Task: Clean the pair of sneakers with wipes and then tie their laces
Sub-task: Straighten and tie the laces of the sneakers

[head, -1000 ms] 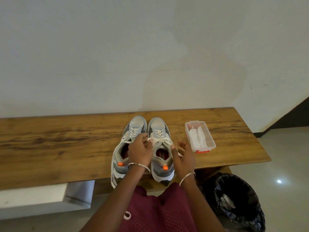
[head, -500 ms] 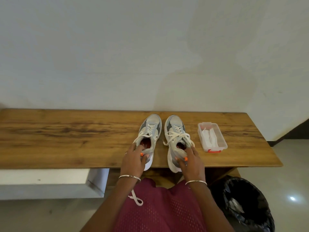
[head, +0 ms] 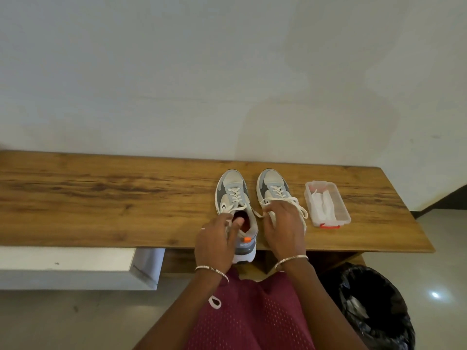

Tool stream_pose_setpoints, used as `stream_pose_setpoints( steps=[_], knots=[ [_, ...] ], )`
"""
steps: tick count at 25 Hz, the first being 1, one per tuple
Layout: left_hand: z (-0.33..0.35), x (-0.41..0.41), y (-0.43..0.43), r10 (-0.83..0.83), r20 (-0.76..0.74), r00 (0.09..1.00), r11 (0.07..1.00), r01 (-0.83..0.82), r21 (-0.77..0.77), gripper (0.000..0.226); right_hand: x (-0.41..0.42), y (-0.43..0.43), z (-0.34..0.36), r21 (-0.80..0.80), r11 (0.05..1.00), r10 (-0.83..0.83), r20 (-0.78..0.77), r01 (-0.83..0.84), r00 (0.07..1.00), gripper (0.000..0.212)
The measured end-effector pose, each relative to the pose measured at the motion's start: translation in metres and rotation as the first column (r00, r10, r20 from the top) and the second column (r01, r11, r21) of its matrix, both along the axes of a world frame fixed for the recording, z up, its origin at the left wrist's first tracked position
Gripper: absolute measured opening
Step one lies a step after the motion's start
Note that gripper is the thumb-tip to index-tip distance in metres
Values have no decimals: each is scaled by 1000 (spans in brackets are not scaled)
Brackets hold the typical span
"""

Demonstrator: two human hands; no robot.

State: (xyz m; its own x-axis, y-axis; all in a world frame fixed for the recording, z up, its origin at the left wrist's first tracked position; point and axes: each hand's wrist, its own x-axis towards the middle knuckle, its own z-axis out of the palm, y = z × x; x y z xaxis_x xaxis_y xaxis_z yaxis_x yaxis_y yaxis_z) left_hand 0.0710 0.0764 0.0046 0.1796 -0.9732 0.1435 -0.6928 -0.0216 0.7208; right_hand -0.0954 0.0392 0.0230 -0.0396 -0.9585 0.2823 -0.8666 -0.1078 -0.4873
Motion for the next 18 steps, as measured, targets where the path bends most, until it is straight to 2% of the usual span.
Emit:
stream_pose_setpoints(
  steps=[2, 3, 6, 9, 13, 18],
  knots=[
    [4, 15, -24, 49, -34, 998, 998, -50, -43, 21, 18, -23, -1, 114, 987, 107, 60, -113, 992, 13],
    [6, 22, -40, 51, -23, 998, 997, -52, -51, 15, 23, -36, -5, 162, 977, 129, 55, -137, 990, 16],
    [2, 29, -80, -37, 48, 998, 999, 36, 22, 17, 30, -70, -19, 232, 958, 165, 33, -168, 986, 24],
    [-11, 27, -103, -138, 71, 988, 986, 130, 108, 16, 31, -90, -29, 267, 928, 276, -25, -260, 961, 20],
    [-21, 26, -108, -186, 52, 981, 981, 182, 67, 13, 24, -105, -36, 270, 892, 402, -105, -364, 909, 17],
    [-27, 24, -109, -165, 145, 976, 986, 163, 28, 12, 25, -111, -37, 267, 830, 551, -261, -489, 793, 18]
  ],
)
